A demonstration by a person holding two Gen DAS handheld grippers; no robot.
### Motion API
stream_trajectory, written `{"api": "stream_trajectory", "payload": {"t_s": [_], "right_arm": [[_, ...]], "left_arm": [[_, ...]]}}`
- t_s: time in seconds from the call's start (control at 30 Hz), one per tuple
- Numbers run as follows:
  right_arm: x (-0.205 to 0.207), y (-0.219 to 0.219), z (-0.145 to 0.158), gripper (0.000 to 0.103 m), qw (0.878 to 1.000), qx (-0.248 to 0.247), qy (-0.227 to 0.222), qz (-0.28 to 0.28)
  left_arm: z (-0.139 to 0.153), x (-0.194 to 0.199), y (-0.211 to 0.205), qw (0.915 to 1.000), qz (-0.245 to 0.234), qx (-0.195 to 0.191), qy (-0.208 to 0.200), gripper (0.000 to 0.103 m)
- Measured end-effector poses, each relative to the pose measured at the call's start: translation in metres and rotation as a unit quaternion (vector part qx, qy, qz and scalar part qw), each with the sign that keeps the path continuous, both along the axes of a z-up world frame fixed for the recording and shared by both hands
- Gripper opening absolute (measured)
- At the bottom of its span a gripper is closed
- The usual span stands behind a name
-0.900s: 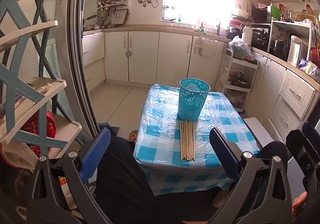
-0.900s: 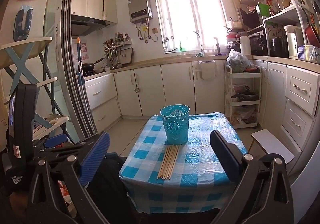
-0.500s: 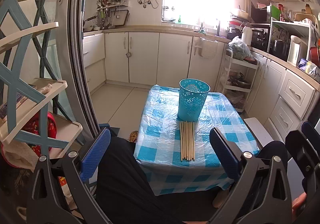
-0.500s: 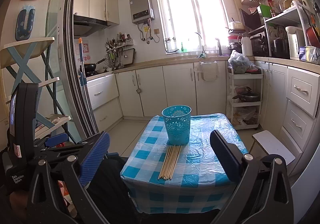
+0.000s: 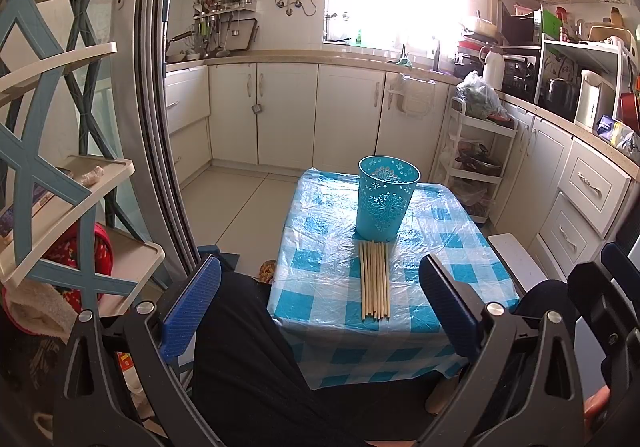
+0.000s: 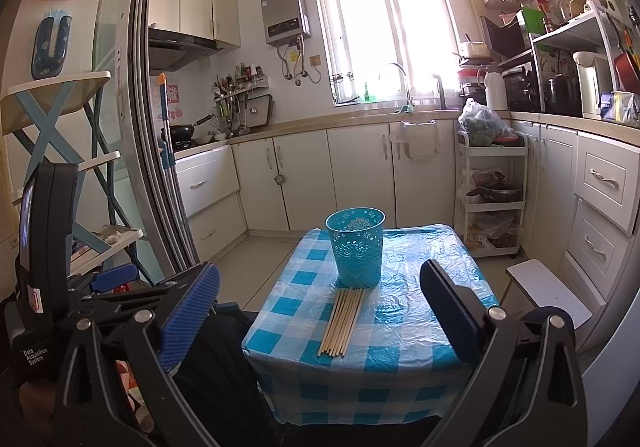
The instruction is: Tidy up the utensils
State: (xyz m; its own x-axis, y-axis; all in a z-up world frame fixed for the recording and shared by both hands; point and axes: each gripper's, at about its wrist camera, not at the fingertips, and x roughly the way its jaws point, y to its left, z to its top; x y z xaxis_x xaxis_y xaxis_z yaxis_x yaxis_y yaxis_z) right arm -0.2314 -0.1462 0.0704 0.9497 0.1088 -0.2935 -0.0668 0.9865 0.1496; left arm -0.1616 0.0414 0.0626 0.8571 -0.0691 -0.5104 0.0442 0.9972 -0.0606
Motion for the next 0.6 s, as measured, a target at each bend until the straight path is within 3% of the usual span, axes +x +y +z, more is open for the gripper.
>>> {"api": "stream_trajectory", "payload": {"t_s": [0.6], "right_arm": [[-0.0013, 0.0053, -0.0026, 0.096, 1.0, -0.003, -0.001, 0.001]], "left_arm": [[-0.0012, -0.0008, -0.0023, 1.0, 0.0, 0.0, 0.002, 0.095]]}}
